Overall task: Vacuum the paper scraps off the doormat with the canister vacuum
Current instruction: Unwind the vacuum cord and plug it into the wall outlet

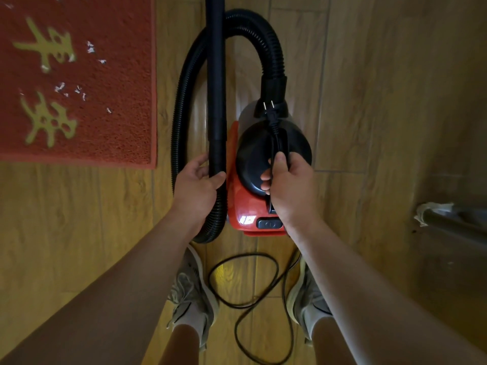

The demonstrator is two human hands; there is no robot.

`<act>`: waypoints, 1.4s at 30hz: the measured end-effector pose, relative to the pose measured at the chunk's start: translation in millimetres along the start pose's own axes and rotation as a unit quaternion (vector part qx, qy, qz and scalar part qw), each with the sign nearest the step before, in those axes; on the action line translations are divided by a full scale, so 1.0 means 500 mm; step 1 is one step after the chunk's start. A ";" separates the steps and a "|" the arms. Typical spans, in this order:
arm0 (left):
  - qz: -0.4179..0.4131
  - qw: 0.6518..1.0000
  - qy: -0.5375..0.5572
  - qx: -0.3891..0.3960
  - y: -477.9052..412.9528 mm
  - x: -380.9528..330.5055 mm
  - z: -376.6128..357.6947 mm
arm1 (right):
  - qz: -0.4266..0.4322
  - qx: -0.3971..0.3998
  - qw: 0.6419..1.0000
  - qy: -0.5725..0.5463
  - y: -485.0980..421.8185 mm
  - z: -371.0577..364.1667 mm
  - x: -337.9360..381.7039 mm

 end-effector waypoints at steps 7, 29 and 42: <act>0.010 0.999 0.031 0.017 0.003 0.004 -0.010 | 0.042 -0.024 0.998 0.037 -0.016 0.019 0.013; -0.052 0.998 -0.023 0.016 0.018 0.009 0.000 | 0.082 0.021 0.992 0.097 -0.088 0.001 0.114; -0.113 0.990 -0.037 0.070 0.139 -0.023 -0.025 | 0.069 0.038 0.996 0.029 -0.005 0.057 0.156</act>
Point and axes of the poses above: each hand's wrist, its own y-axis away from the middle knuckle, its own z-axis out of the back of the hand, x = y × z, the point moved 7 cm from there along -y, towards the middle knuckle, and after that the axes turned 6 degrees about -y, right-handed, at the moved point
